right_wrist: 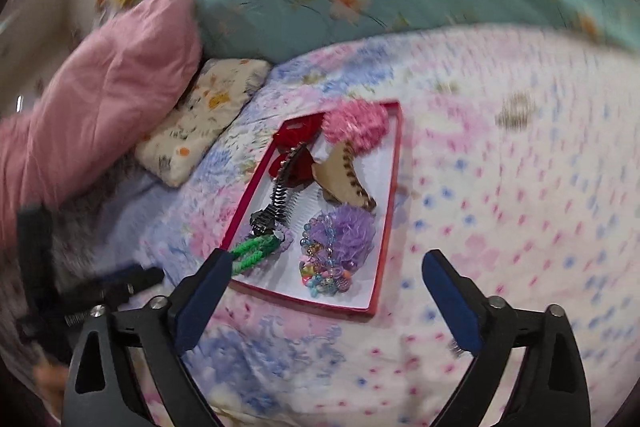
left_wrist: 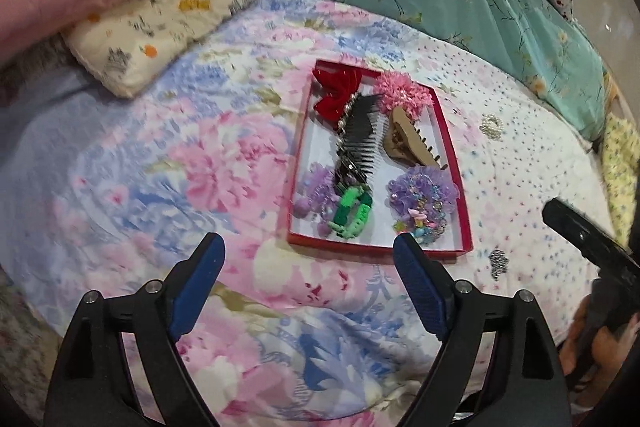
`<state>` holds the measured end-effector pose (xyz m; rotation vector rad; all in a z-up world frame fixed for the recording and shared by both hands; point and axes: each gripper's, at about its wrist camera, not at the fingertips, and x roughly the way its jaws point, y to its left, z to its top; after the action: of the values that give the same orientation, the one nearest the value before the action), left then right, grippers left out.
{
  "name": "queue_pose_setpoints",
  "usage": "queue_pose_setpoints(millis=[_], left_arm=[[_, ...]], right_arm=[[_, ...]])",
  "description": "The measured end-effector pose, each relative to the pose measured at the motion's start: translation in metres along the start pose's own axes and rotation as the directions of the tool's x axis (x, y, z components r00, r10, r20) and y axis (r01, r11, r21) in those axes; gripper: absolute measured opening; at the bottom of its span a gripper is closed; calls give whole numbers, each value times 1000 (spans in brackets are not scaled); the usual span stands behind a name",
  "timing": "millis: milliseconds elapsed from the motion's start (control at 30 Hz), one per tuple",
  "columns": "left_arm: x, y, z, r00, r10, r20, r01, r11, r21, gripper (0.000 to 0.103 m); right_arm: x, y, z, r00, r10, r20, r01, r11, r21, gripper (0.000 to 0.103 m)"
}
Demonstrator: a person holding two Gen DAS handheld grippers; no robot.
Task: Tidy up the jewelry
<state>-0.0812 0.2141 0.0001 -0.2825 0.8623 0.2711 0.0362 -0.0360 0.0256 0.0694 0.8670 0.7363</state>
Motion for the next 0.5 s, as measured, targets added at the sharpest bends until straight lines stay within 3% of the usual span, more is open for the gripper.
queue_pose_setpoints(millis=[300,400,500], left_arm=[[-25,-3,3,997,-11,77,9,999,31,89],[-25,-3,5,997,12,77,-14,999,37,94],[-19,-4,4,997,31,64,-34,998,45,98]], right_arm=[[-15,48,-8,999,-29,-21,21,955,-295,100],[-17,58,-10,998,-69,-12,61,937,-343,100],[-15,57,-10,998,-54,-23,43,941,-334,100]])
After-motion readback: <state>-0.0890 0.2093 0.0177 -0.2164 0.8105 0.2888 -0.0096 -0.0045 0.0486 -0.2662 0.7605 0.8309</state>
